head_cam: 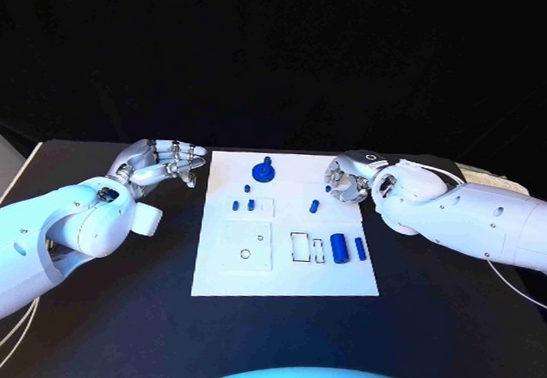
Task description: Assemble the parts on the task board
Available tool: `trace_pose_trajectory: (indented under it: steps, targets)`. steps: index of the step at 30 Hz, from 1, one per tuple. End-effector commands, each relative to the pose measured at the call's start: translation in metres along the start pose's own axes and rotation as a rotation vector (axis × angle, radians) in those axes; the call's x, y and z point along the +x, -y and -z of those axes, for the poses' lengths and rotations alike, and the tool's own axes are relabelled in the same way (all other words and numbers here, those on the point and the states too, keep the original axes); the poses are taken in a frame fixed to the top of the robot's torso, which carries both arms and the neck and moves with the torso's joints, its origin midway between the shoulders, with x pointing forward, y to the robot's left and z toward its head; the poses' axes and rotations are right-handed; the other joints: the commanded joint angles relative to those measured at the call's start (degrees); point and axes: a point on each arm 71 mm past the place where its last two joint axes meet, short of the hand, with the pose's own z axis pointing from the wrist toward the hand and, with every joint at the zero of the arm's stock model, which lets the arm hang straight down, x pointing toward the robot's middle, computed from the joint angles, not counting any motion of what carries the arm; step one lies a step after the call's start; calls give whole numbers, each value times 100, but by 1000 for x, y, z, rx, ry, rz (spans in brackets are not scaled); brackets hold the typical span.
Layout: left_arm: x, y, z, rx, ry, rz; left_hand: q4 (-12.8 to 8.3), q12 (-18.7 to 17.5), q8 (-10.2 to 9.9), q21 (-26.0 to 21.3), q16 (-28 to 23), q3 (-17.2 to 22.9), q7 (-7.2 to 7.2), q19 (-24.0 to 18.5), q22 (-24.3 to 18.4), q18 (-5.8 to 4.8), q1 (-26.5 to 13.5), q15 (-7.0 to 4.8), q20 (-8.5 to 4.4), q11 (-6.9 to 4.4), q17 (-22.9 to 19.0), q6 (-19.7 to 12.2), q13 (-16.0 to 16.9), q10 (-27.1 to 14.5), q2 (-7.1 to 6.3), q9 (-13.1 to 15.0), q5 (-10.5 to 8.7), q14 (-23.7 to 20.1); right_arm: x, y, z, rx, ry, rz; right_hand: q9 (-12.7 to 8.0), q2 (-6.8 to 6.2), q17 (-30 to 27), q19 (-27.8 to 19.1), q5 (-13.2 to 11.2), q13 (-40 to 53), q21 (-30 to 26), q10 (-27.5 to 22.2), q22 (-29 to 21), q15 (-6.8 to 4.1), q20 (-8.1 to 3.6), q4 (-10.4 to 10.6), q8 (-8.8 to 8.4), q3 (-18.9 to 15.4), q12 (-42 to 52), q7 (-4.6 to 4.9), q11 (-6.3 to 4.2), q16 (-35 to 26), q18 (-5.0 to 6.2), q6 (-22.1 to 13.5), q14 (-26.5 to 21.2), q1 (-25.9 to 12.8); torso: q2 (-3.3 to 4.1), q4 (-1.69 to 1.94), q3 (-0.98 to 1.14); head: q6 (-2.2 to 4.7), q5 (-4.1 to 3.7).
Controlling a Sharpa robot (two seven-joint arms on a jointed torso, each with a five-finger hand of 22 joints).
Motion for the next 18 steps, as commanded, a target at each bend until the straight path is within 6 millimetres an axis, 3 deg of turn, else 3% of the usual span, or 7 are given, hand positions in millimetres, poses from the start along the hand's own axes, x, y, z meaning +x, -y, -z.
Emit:
trace_pose_trajectory:
  steps: [1,18]
  targets:
    - [0,2,0,16,18,20,14,-16,38,-36,-40,-37,53,-42,-10,82,-1,-13,-8,48,-8,5,-10,11,76,-5,20,-37,3,-1,-1,-1,-24,25,17,54,16,26,10,-6,81,76,55,37,45,14,31,23,45,20,-15,63,-53,109,274,24,-4,0,1,-11,14]
    - [0,3,2,11,28,19,8,-1,84,-61,-55,-55,34,4,-39,88,36,-28,-16,31,-35,62,-29,33,131,2,17,5,7,-11,-5,-21,-12,2,77,250,25,54,-75,-6,370,394,288,-17,32,72,146,273,64,-50,-95,217,-80,404,269,100,1,-11,1,-36,71]
